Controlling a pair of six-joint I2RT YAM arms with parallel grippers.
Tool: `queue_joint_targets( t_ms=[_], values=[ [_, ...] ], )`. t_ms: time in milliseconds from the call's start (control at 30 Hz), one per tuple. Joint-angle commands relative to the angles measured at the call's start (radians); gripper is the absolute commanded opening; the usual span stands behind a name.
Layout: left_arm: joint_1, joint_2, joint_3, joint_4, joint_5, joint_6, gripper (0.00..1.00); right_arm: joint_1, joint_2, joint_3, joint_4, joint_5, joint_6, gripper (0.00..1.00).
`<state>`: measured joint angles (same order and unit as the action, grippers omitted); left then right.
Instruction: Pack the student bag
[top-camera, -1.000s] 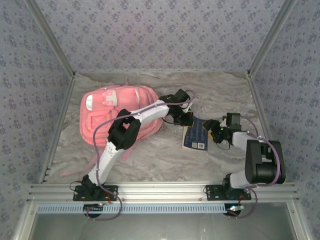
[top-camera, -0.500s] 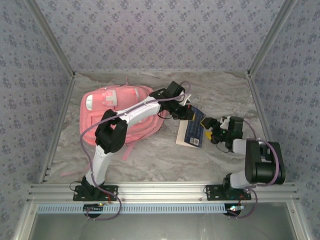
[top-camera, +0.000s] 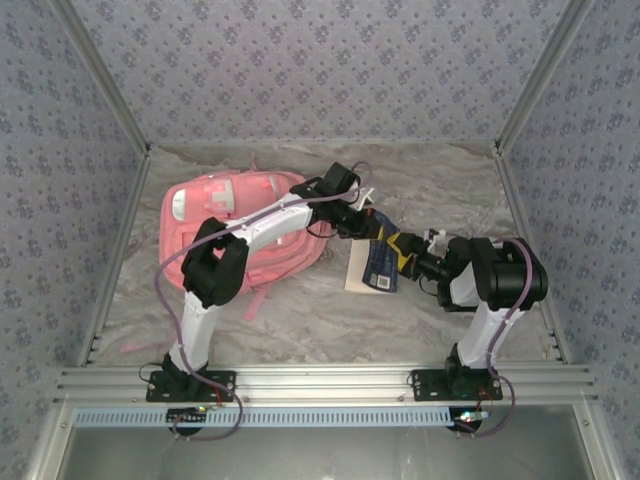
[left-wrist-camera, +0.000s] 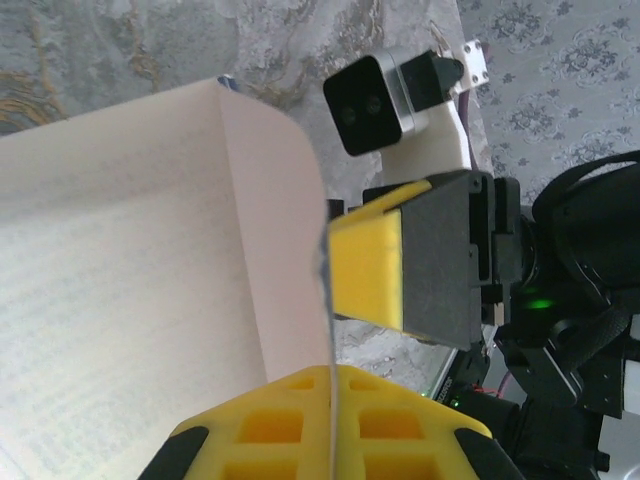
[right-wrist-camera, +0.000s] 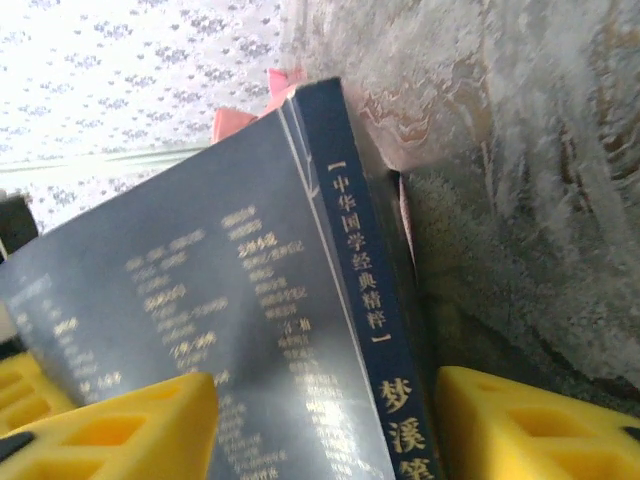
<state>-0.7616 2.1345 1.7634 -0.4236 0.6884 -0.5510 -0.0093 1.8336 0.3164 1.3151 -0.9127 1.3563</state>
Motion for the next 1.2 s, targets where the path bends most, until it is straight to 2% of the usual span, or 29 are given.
queue_joint_targets(
  t_ms=[0, 267, 333, 400, 533, 600, 700, 800, 867, 1000, 1167],
  values=[
    [0.001, -0.020, -0.001, 0.043, 0.032, 0.008, 0.00, 0.007, -0.008, 0.003, 0.080, -0.027, 0.036, 0.47],
    [0.022, -0.038, -0.030, 0.040, 0.008, 0.010, 0.00, 0.002, 0.013, -0.002, 0.080, -0.003, 0.037, 0.12],
    [0.035, -0.051, -0.041, 0.026, -0.007, 0.011, 0.03, 0.003, 0.011, 0.000, 0.079, 0.005, 0.032, 0.07],
    [0.051, -0.064, -0.047, -0.006, -0.029, 0.016, 0.14, 0.002, 0.007, 0.003, 0.078, 0.014, 0.037, 0.05],
    [0.083, -0.117, -0.086, -0.044, -0.088, 0.014, 0.43, 0.006, -0.036, 0.027, 0.022, 0.036, 0.032, 0.02],
    [0.098, -0.148, -0.101, -0.068, -0.126, 0.011, 0.49, 0.013, -0.085, 0.038, -0.062, 0.053, -0.004, 0.00],
    [0.120, -0.192, -0.119, -0.103, -0.181, 0.009, 0.54, 0.031, -0.209, 0.062, -0.288, 0.091, -0.123, 0.00],
    [0.138, -0.233, -0.130, -0.132, -0.221, 0.017, 0.56, 0.060, -0.387, 0.130, -0.667, 0.164, -0.334, 0.00],
    [0.148, -0.261, -0.144, -0.134, -0.226, 0.018, 0.56, 0.081, -0.508, 0.189, -0.971, 0.241, -0.529, 0.00],
    [0.154, -0.330, -0.178, -0.119, -0.194, 0.032, 0.57, 0.102, -0.656, 0.235, -1.134, 0.264, -0.624, 0.00],
    [0.136, -0.483, -0.283, -0.019, -0.090, 0.050, 0.59, 0.174, -0.846, 0.278, -1.251, 0.228, -0.718, 0.00]
  ],
)
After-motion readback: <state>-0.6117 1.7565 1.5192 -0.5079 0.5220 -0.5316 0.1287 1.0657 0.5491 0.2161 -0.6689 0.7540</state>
